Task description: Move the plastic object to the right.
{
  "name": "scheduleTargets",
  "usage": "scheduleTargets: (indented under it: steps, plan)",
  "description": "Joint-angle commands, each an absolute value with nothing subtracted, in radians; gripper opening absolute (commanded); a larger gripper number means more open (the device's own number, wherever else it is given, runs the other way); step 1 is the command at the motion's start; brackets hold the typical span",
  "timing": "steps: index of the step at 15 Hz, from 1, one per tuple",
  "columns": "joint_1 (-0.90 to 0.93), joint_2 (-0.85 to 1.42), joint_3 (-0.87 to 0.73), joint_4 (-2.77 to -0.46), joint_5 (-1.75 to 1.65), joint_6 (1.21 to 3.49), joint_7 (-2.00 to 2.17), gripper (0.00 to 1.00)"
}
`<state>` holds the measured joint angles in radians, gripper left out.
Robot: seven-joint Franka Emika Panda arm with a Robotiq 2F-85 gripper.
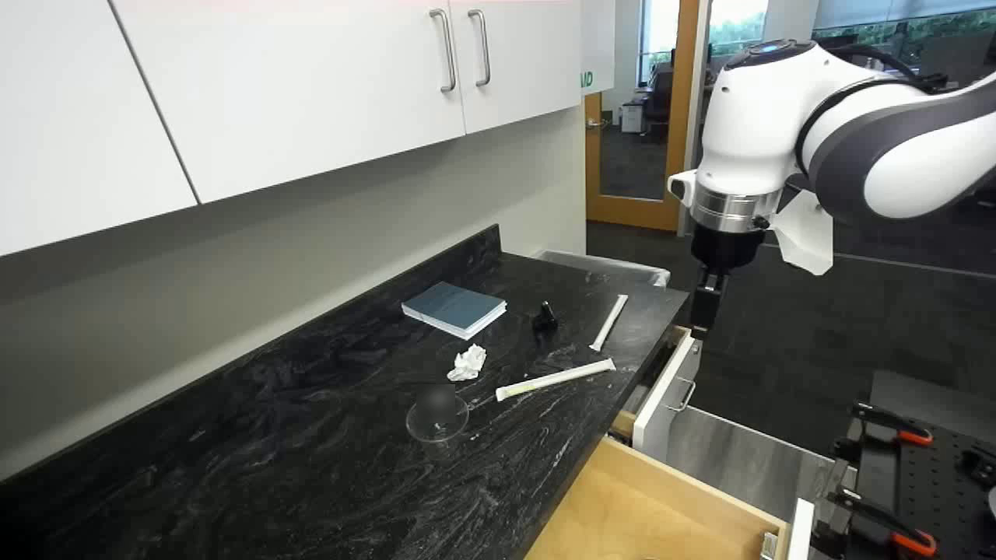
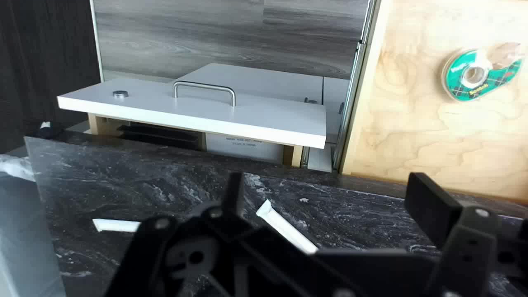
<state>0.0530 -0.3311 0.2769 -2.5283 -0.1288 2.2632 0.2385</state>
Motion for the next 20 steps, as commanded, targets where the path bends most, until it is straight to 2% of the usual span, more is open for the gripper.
scheduleTargets:
  steps: [1, 7, 11, 16, 20]
  plan:
    - [0.077, -0.329, 0.254, -2.527, -0.138, 2.26, 0.246, 1.0]
    - [0.085, -0.304, 0.271, -2.509, -0.129, 2.283, 0.286, 1.0]
    - [0.141, -0.207, 0.326, -2.395, -0.064, 2.335, 0.441, 1.0]
    - [0.14, 0.025, 0.413, -2.163, -0.292, 2.402, 0.853, 1.0]
    - [0.214, 0.223, 0.318, -1.983, -0.527, 2.424, 1.095, 1.0]
